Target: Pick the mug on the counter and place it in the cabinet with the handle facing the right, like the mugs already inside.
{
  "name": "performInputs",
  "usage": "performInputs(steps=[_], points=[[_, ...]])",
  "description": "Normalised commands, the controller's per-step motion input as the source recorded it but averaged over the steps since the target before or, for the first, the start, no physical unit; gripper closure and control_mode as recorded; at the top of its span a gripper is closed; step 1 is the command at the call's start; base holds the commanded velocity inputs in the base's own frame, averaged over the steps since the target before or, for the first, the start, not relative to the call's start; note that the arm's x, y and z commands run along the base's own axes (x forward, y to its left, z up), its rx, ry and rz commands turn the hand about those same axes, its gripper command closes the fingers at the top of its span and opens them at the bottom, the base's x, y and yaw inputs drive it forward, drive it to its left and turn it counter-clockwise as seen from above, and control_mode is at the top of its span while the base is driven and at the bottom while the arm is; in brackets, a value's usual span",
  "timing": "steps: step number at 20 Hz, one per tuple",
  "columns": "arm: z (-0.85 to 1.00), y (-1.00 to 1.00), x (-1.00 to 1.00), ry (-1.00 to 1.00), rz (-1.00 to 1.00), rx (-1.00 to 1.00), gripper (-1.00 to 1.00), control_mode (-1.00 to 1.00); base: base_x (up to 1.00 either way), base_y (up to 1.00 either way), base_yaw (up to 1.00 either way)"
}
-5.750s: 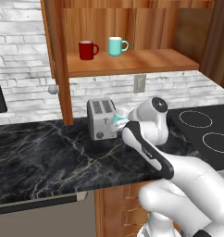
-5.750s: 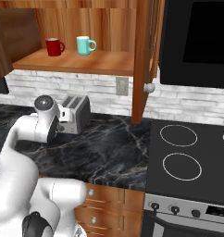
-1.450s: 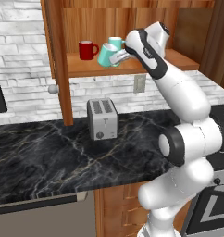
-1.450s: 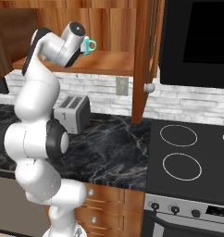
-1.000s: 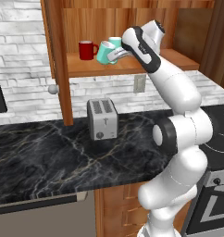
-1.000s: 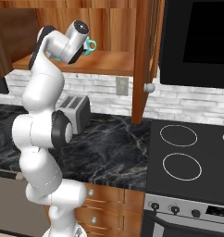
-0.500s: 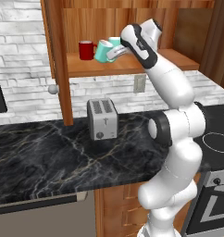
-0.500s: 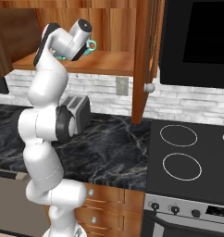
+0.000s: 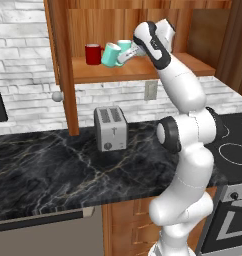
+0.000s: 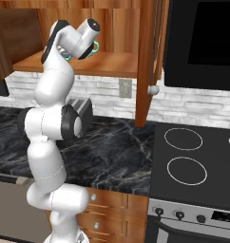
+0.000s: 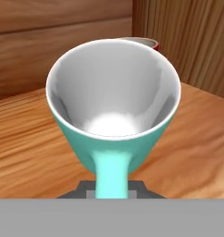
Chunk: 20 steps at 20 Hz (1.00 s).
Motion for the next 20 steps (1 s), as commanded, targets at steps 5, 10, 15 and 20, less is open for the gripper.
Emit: performInputs(steps=[5, 10, 15, 20], points=[[0.0, 0.03, 0.0, 0.0, 0.0, 0.0, -1.0, -1.0, 0.0, 0.0, 0.0], [0.0, 0.0, 0.0, 0.0, 0.0, 0.0, -1.0, -1.0, 0.0, 0.0, 0.0], [0.0, 0.0, -0.14, 0.0, 0.01, 0.0, -1.0, -1.0, 0.0, 0.0, 0.0], [0.0, 0.0, -0.26, 0.0, 0.05, 0.0, -1.0, -1.0, 0.0, 0.0, 0.0]])
